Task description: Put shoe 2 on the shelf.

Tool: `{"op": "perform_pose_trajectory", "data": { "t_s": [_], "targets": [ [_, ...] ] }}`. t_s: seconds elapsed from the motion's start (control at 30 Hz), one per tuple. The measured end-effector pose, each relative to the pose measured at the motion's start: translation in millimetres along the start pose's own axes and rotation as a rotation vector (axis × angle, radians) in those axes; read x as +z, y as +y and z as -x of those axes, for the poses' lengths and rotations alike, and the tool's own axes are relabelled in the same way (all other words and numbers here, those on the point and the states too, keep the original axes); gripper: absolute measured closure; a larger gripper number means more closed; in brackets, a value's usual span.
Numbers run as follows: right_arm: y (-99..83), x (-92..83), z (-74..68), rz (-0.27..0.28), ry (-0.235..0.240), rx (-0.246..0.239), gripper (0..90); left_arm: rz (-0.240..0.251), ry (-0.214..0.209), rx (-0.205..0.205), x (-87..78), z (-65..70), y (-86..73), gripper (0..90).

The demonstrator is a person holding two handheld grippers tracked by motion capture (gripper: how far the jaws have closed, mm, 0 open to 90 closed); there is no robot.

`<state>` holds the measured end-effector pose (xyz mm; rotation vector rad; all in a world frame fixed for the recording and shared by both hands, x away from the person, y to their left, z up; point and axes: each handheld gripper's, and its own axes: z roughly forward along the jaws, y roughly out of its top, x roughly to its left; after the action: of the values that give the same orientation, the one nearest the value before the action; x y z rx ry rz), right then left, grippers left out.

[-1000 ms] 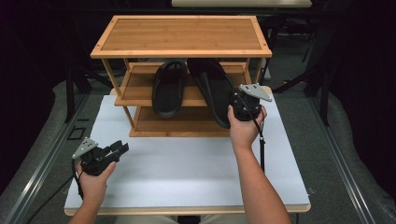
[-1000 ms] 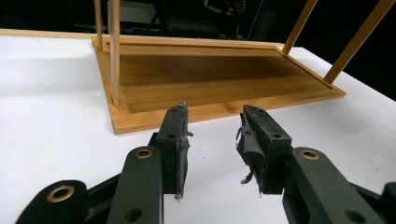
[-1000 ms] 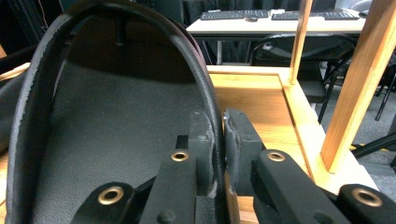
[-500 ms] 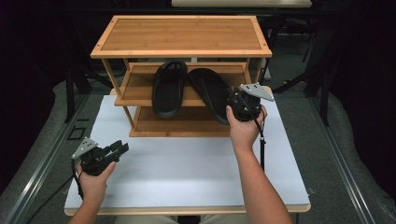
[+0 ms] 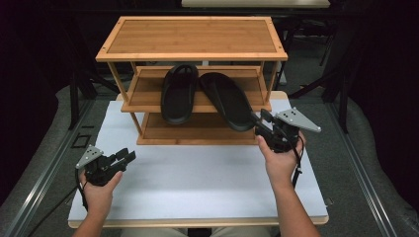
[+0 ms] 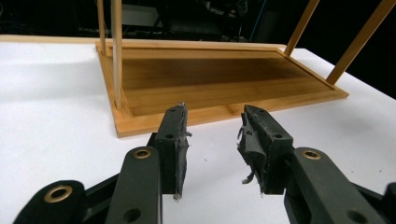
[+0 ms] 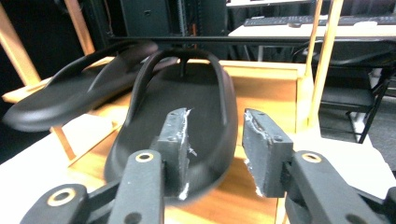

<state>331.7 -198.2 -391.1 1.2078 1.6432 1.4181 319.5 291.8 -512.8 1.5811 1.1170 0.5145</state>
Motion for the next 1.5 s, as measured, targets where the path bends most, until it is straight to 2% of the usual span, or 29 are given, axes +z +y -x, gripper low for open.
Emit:
{"op": "perform_pose_trajectory", "data": {
  "t_s": [0.1, 0.2, 0.37, 0.4, 0.57, 0.63, 0.73, 0.83, 0.9, 0.93, 0.97, 1.03, 1.07, 1.13, 1.17, 1.2, 1.23, 1.27, 1.3, 1.33, 1.37, 1.43, 1.5],
  "targets": [
    [-4.5, -6.8, -0.8, -0.007, 0.001, -0.016, 66.8, 0.004, 0.001, 0.005, -0.7, 1.4, 2.5, 60.6],
    [-13.7, -17.2, -4.3, -0.026, 0.009, -0.055, 75.9, 0.009, -0.002, 0.009, 0.4, 2.8, 4.8, 60.7],
    [-19.5, -14.9, -9.8, -0.041, 0.029, -0.056, 80.4, 0.004, -0.006, 0.007, 2.7, 3.3, 5.0, 60.7],
    [-21.3, -11.7, -14.4, -0.043, 0.042, -0.067, 81.1, 0.006, -0.008, 0.013, 2.1, 4.8, 6.2, 60.7],
    [-22.9, -2.9, -20.5, -0.025, 0.038, -0.067, 82.4, 0.015, -0.018, 0.02, 2.3, 8.2, 10.5, 60.9],
    [-22.7, 2.7, -21.0, -0.031, 0.033, -0.065, 83.0, 0.013, -0.027, 0.02, 4.2, 10.1, 12.2, 62.0],
    [-24.5, 19.2, -19.6, -0.07, 0.015, -0.066, 83.8, -0.001, -0.046, 0.046, 11.8, 17.5, 16.8, 64.1],
    [-25.7, 26.3, -18.7, -0.066, 0.009, -0.061, 83.8, -0.005, -0.056, 0.063, 16.1, 21.9, 21.2, 65.1],
    [-24.5, 30.3, -17.4, -0.073, 0.02, -0.043, 84.0, 0.0, -0.059, 0.071, 19.3, 24.7, 25.6, 66.7],
    [-23.5, 31.9, -17.5, -0.08, 0.029, -0.039, 84.2, 0.009, -0.061, 0.082, 23.5, 28.6, 35.1, 67.4],
    [-22.9, 33.9, -18.5, -0.08, 0.045, -0.037, 84.1, 0.009, -0.061, 0.082, 23.5, 28.6, 35.1, 68.2],
    [-21.3, 36.1, -21.4, -0.097, 0.067, -0.06, 83.3, 0.024, -0.068, 0.103, 29.6, 34.8, 50.3, 69.9],
    [-21.3, 36.1, -21.4, -0.097, 0.067, -0.06, 83.3, 0.024, -0.068, 0.103, 29.6, 34.8, 50.3, 70.6],
    [-18.9, 36.4, -24.5, -0.101, 0.092, -0.088, 80.9, 0.027, -0.064, 0.123, 34.0, 39.3, 60.7, 71.3],
    [-18.3, 34.8, -24.6, -0.089, 0.085, -0.089, 81.1, 0.025, -0.061, 0.137, 36.2, 42.0, 67.3, 72.0],
    [-16.0, 28.6, -22.5, -0.042, 0.071, -0.076, 82.4, 0.034, -0.055, 0.147, 39.4, 45.7, 76.2, 73.9],
    [-16.0, 28.6, -22.5, -0.042, 0.071, -0.076, 82.4, 0.034, -0.055, 0.147, 39.4, 45.7, 76.2, 74.4],
    [-13.3, 25.9, -17.9, -0.015, 0.037, -0.055, 82.8, 0.04, -0.051, 0.146, 43.2, 49.0, 86.0, 74.9],
    [-13.3, 25.9, -17.9, -0.015, 0.037, -0.055, 82.8, 0.04, -0.051, 0.146, 43.2, 49.0, 86.0, 75.5],
    [-10.1, 29.1, -11.8, -0.023, 0.011, -0.027, 82.5, 0.047, -0.044, 0.146, 47.6, 52.0, 94.5, 76.0],
    [-10.1, 29.1, -11.8, -0.023, 0.011, -0.027, 82.5, 0.047, -0.044, 0.146, 47.6, 52.0, 94.5, 76.4],
    [-7.6, 35.9, -5.8, -0.029, -0.025, -0.008, 82.6, 0.054, -0.046, 0.144, 52.1, 54.5, 100.8, 76.7],
    [-7.0, 38.3, -4.3, -0.029, -0.033, 0.001, 82.7, 0.057, -0.051, 0.136, 55.7, 56.7, 104.5, 77.1]
  ]
}}
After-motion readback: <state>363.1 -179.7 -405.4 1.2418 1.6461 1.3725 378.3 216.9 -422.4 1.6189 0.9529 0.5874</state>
